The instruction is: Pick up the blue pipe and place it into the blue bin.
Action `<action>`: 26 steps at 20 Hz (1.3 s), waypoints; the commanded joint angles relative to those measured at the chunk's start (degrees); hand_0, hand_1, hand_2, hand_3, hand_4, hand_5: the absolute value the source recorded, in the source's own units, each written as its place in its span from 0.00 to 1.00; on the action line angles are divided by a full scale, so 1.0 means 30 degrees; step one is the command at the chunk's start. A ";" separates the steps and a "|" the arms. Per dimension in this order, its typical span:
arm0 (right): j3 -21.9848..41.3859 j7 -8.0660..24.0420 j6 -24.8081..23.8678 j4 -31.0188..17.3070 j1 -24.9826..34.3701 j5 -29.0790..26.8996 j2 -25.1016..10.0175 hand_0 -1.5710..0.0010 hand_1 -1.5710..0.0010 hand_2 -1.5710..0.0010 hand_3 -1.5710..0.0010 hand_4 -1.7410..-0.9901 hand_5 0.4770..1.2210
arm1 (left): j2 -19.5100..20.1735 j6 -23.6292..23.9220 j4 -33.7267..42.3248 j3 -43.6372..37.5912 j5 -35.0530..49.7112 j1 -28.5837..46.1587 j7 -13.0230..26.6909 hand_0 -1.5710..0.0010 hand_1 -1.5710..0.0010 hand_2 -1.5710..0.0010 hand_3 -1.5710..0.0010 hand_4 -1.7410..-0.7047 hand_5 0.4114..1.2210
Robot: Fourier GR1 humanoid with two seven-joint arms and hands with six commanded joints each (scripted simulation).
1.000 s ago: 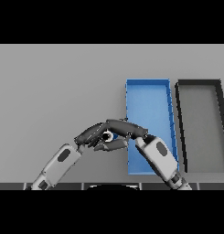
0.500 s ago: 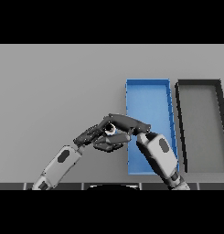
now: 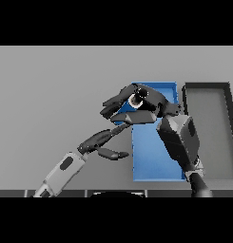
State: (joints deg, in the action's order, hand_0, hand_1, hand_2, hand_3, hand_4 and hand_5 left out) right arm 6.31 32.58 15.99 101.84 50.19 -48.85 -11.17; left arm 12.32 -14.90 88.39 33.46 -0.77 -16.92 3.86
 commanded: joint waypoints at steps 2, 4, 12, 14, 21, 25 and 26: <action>-0.0906 -0.0384 -0.0746 -0.0777 0.1366 0.0123 -0.0717 0.00 0.00 0.00 0.00 0.02 0.86 | 0.0248 0.0069 0.0113 -0.0047 -0.0141 0.0210 -0.0620 1.00 1.00 1.00 1.00 0.80 0.11; -0.1693 -0.0599 -0.1534 -0.2370 0.2549 0.0879 -0.1444 0.00 0.00 0.00 0.00 0.01 0.85 | 0.0252 0.0003 0.0154 0.0088 -0.0180 0.0359 -0.0676 1.00 1.00 1.00 1.00 0.81 0.10; -0.3525 -0.0875 -0.1993 -0.7486 0.0843 0.4388 -0.3243 0.00 0.00 0.00 0.00 0.00 0.86 | 0.0283 -0.0087 0.0313 -0.0319 0.0373 0.0155 -0.0167 1.00 1.00 1.00 1.00 0.81 0.10; -0.3530 -0.0616 -0.2098 -0.7890 -0.0415 0.4950 -0.3177 0.00 0.00 0.00 0.00 0.00 0.87 | 0.0456 -0.0142 0.0299 -0.0306 0.0292 0.0275 -0.0269 1.00 1.00 1.00 1.00 0.82 0.09; -0.1969 0.0789 -0.3793 -0.7916 -0.4712 0.5811 -0.3161 0.00 0.00 0.00 0.00 0.00 0.86 | 0.0329 -0.0124 0.0174 -0.0354 0.0358 0.0244 -0.0250 1.00 1.00 1.00 1.00 0.83 0.07; 0.1180 0.0789 -0.4805 -0.8268 -0.6748 0.4238 -0.4845 0.00 0.00 0.00 0.00 0.16 0.87 | 0.0316 -0.0121 -0.0040 -0.0516 0.0487 0.0173 -0.0276 1.00 1.00 1.00 1.00 0.83 0.06; 0.1955 0.0788 -0.4951 -0.8673 -0.6916 0.3902 -0.5369 0.00 0.00 0.00 0.00 0.20 0.86 | 0.0296 -0.0089 0.0056 -0.0451 0.0437 0.0203 -0.0252 1.00 1.00 1.00 1.00 0.83 0.06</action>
State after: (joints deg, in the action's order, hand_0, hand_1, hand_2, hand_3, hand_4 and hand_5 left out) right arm 12.16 34.94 1.20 75.78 29.39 -37.11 -27.28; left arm 13.20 -15.18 88.56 32.11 0.54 -16.30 3.05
